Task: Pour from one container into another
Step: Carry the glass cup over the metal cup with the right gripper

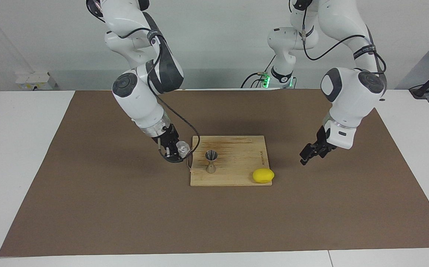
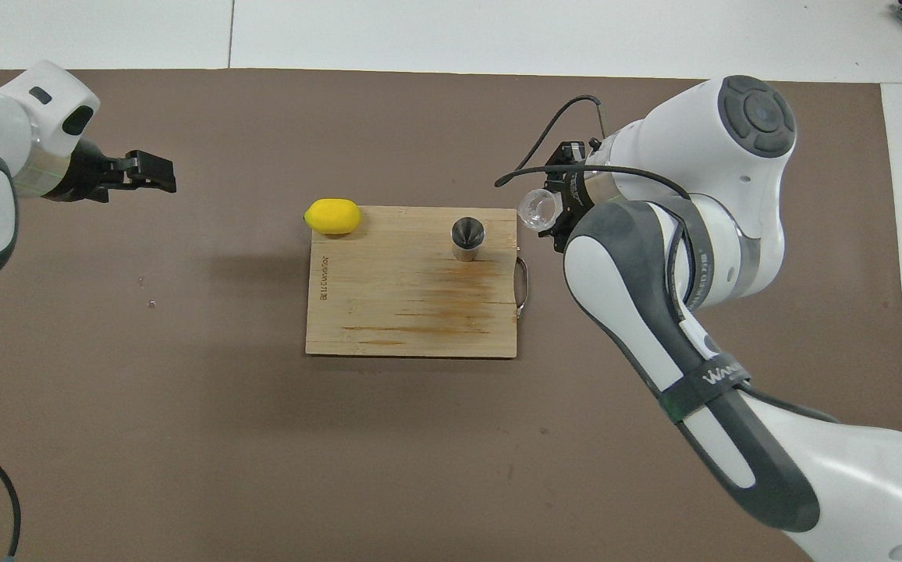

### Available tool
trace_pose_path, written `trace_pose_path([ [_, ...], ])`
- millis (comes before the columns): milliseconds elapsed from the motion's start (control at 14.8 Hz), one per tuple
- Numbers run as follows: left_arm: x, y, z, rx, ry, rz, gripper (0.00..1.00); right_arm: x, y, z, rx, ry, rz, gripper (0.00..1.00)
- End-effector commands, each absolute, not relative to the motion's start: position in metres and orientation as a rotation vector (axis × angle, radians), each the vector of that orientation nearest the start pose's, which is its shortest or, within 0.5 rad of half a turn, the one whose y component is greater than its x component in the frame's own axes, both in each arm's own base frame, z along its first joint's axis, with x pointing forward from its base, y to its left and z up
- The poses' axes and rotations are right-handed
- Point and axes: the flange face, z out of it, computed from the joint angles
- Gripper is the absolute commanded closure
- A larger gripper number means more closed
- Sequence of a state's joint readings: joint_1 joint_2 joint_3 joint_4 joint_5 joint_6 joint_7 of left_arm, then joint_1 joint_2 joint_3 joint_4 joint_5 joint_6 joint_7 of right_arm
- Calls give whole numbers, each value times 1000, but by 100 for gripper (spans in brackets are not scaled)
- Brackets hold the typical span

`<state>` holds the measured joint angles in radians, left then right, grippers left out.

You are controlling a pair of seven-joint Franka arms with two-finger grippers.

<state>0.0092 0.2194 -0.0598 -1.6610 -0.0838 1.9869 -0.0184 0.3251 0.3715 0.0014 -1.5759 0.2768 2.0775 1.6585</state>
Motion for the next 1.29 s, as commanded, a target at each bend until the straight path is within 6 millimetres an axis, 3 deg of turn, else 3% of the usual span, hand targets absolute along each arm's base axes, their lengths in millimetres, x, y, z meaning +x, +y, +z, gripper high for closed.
trace_pose_path([
  [0, 607, -32, 537, -3183, 139, -127, 0, 657, 244, 443, -2175, 1949, 171, 67],
  [271, 561, -43, 595, -3170, 186, -131, 0, 660, 263, 431, -2222, 1980, 94, 67],
  [542, 551, -37, 629, -3110, 248, 10, 0, 658, 292, 429, -2270, 1962, 27, 67],
  [949, 550, -34, 623, -3132, 226, -2, 0, 648, 315, 432, -2309, 1930, -49, 67],
  [1220, 551, -31, 622, -3162, 218, -15, 0, 645, 316, 431, -2359, 1915, -114, 67],
])
